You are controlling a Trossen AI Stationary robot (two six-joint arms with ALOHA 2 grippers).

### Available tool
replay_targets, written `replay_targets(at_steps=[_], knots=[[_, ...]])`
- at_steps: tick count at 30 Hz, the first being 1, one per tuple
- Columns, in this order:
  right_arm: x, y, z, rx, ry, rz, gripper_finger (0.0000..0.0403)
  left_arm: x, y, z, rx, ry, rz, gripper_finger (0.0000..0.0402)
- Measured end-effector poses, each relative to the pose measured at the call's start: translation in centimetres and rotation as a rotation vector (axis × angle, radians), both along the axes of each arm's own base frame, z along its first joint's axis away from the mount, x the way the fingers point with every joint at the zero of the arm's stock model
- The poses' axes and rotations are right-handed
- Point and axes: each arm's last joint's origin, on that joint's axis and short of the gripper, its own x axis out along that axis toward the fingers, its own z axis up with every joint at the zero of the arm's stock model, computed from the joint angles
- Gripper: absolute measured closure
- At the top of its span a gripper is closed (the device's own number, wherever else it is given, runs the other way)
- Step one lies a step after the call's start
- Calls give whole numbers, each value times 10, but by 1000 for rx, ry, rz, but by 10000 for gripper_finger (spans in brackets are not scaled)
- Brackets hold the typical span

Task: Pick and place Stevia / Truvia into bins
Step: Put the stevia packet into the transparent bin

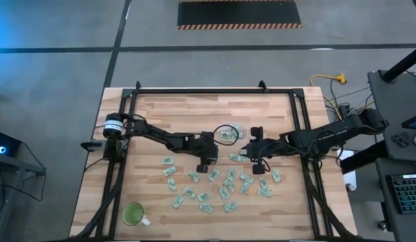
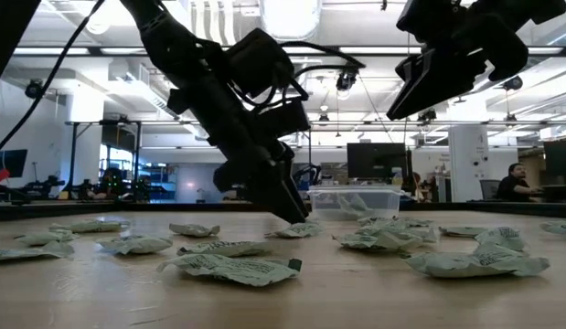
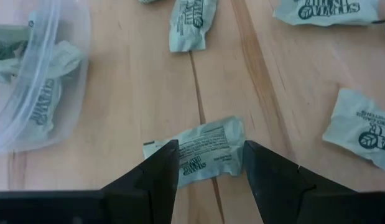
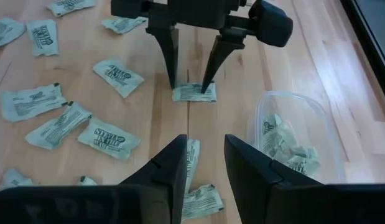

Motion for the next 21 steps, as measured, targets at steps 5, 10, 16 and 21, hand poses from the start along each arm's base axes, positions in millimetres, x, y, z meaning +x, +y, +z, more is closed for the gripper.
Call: replay_targets(at_steps=[5, 10, 16, 21], knots=[[0, 0, 0, 7, -1, -6, 312, -1, 0, -2, 0, 5, 1, 269], [0, 0, 0, 11, -2, -10, 317, -2, 0, -3, -1, 13, -1, 326], [0, 0, 0, 16, -3, -14, 317, -3, 0, -2, 3, 15, 2, 390], [0, 0, 0, 19, -4, -17, 319, -4, 0, 6, 2, -1, 2, 393]])
